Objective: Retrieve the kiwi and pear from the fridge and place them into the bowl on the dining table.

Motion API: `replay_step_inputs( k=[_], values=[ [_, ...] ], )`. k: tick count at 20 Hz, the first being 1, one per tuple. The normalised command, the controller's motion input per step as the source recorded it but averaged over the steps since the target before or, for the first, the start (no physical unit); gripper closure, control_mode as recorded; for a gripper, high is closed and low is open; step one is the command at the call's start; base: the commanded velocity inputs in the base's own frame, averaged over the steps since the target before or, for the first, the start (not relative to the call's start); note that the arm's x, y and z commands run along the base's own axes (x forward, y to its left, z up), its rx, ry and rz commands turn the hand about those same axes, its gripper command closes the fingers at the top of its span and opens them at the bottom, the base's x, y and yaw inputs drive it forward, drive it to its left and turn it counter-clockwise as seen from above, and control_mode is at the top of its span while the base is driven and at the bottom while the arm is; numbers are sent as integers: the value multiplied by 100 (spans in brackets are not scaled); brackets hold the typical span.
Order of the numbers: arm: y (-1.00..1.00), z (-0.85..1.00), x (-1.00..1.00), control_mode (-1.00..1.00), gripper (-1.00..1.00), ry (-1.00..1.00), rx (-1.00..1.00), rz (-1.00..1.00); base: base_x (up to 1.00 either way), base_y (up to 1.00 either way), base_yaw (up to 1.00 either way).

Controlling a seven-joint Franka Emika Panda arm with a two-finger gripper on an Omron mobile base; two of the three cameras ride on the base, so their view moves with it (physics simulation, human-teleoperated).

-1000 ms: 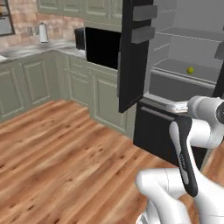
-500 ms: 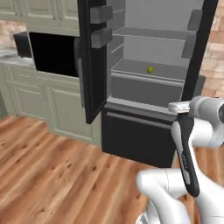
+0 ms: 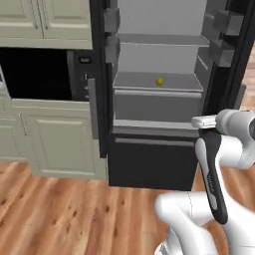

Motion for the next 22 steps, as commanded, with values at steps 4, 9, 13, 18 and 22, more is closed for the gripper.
replay_step_inputs(
  k=[4,9,13,18,22],
  values=[
    [0,0,0,100,-100,0,0,0,49,53,-46],
    [0,0,0,100,-100,0,0,0,48,37,-41],
    [0,0,0,100,-100,0,0,0,46,13,-21],
    [0,0,0,100,-100,0,0,0,69,23,-2],
    [0,0,0,100,-100,0,0,0,79,26,0]
  ],
)
